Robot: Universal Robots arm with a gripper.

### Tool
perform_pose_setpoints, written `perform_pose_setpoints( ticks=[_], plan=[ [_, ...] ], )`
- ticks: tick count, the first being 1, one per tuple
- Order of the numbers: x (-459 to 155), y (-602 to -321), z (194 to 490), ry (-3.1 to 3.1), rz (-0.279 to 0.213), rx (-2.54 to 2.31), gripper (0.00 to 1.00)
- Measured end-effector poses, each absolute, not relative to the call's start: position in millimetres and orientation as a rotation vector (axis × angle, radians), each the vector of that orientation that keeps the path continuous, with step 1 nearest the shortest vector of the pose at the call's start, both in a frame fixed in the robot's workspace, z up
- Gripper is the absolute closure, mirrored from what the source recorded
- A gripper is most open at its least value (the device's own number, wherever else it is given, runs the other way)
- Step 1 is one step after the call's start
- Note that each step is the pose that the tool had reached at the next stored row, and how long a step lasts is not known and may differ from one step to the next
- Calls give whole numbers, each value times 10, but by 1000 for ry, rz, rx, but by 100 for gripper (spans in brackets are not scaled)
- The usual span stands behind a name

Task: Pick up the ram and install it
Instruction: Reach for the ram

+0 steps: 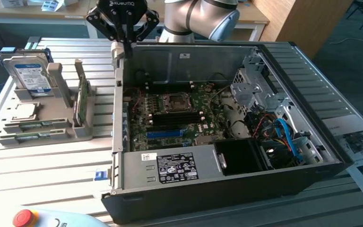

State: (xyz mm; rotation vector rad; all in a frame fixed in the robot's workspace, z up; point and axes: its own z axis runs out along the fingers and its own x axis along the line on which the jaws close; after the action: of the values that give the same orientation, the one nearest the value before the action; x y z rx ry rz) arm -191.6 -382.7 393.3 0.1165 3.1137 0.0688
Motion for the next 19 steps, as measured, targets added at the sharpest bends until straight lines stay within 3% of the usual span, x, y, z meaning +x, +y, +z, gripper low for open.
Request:
perform_pose_setpoints(
  ticks=[19],
  plan=[
    [-2158, -3784, 3933, 3114, 69, 117, 90]
  ],
)
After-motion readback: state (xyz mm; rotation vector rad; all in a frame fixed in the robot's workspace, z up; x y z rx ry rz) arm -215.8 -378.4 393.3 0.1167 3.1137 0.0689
